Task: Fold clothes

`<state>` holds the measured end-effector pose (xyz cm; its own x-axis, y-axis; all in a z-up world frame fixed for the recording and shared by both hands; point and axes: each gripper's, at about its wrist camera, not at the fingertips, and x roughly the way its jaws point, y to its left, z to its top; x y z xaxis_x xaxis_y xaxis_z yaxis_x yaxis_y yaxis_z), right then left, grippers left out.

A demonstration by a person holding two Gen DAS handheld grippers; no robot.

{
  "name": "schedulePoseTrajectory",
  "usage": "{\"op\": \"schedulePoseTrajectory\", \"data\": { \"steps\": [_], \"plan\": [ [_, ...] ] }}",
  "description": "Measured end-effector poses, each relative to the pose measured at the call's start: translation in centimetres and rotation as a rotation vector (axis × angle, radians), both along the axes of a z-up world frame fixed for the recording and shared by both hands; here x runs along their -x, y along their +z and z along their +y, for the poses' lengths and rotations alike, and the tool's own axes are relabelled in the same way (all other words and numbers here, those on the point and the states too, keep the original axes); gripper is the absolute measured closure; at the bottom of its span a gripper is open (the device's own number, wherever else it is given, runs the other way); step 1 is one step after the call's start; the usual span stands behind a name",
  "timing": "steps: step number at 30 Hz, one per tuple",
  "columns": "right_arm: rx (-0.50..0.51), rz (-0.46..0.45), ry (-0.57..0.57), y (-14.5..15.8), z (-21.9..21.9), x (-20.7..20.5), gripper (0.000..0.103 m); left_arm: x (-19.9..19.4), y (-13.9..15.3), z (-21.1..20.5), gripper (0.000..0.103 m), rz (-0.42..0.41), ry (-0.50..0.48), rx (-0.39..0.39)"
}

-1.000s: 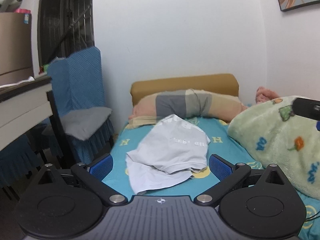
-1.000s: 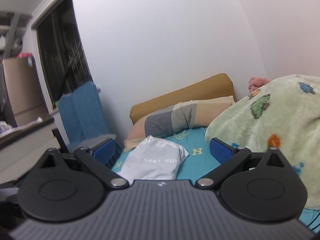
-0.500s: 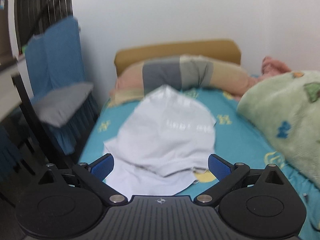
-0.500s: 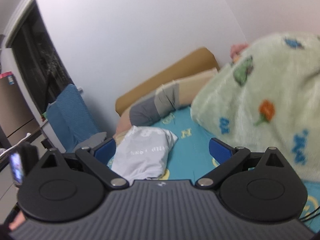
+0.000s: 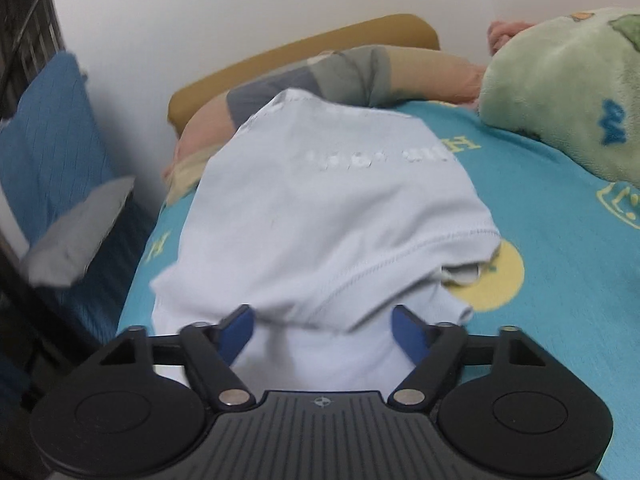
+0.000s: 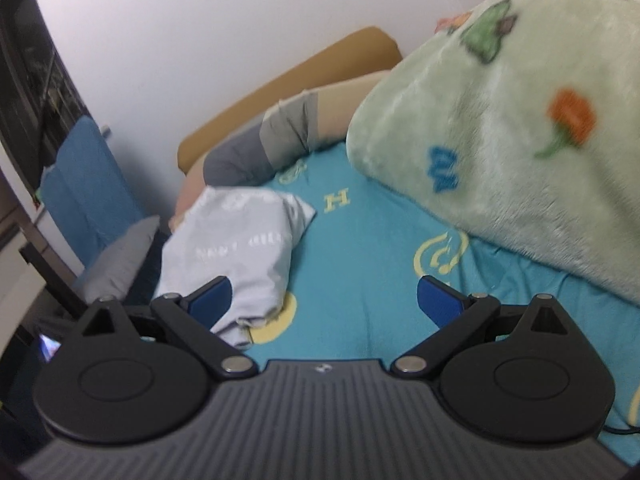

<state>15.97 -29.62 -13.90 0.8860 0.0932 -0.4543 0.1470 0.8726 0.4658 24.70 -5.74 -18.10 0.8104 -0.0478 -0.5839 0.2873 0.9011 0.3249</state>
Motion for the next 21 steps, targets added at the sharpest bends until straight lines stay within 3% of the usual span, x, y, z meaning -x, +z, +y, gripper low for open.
{"op": "schedulePoseTrajectory", "data": {
  "steps": [2, 4, 10, 15, 21],
  "plan": [
    [0.025, 0.018, 0.012, -0.8, 0.6, -0.7, 0.002, -0.3, -0.1, -0.1, 0.051, -0.028, 0.002, -0.014],
    [0.042, 0.029, 0.023, -1.3, 1.0, -1.1, 0.002, -0.5, 0.1, 0.1, 0.085, -0.052, 0.011, -0.013],
    [0.098, -0.033, 0.023, -0.8, 1.8, -0.3, 0.002, 2.5, 6.0, 1.1, 0.094, -0.139, -0.031, 0.113],
    [0.109, -0.107, 0.033, 0.4, 2.2, 0.9, 0.002, 7.6, 12.5, 0.8, 0.096, -0.178, -0.072, 0.254],
    [0.109, -0.220, 0.066, 3.0, 3.2, 3.5, 0.002, 15.2, 16.6, 1.7, 0.096, -0.226, -0.113, 0.340]
  ]
}}
